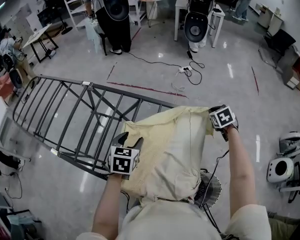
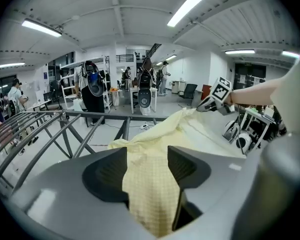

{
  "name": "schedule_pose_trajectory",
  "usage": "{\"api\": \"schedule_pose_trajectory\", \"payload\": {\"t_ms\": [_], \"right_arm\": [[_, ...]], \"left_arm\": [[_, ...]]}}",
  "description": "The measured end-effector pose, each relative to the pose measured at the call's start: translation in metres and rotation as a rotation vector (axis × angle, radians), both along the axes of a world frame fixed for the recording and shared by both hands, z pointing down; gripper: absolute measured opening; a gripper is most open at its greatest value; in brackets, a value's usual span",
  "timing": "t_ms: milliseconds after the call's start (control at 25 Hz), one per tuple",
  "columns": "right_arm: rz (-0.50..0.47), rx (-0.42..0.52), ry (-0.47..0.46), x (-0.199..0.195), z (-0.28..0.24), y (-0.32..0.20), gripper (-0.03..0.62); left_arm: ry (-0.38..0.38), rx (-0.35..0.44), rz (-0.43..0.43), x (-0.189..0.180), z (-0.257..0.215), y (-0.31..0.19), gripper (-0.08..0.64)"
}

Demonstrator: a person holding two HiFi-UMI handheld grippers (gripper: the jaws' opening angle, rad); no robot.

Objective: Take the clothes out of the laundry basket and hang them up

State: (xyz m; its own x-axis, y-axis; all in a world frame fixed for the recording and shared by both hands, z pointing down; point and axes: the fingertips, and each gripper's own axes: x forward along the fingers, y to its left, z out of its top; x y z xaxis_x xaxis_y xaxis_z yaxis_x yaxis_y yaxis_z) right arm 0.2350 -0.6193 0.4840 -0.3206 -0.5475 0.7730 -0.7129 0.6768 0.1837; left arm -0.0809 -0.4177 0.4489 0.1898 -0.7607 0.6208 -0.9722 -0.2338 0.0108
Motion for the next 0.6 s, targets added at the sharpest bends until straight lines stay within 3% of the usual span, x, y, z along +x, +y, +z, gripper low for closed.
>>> {"api": "schedule_pose_trajectory", "payload": {"t_ms": [200,240,320,480,600], "right_arm": [[0.082,0.076,0.031,-0.003,-0.021,-0.041,0.021],[0.102,0.074,0.03,-0.005,-0.023,-0.045,0.036],[0.121,0.053,0.015,-0.01,-0.024,-0.047,0.136],[0.094,0.052,0.006,-0.017,-0.027,-0.031,0.184],[0.062,0.087,-0.037,-0.027,-0.033,-0.005,0.167]], "left_arm": [[0.035,0.006,0.006,0.014,-0.005,0.025,0.259],[0.04,0.006,0.003,0.016,-0.006,0.03,0.259],[0.051,0.008,-0.009,0.017,-0.008,0.038,0.259],[0.044,0.038,-0.038,0.015,-0.021,0.054,0.259],[0.042,0.067,-0.074,0.007,-0.031,0.072,0.259]]}}
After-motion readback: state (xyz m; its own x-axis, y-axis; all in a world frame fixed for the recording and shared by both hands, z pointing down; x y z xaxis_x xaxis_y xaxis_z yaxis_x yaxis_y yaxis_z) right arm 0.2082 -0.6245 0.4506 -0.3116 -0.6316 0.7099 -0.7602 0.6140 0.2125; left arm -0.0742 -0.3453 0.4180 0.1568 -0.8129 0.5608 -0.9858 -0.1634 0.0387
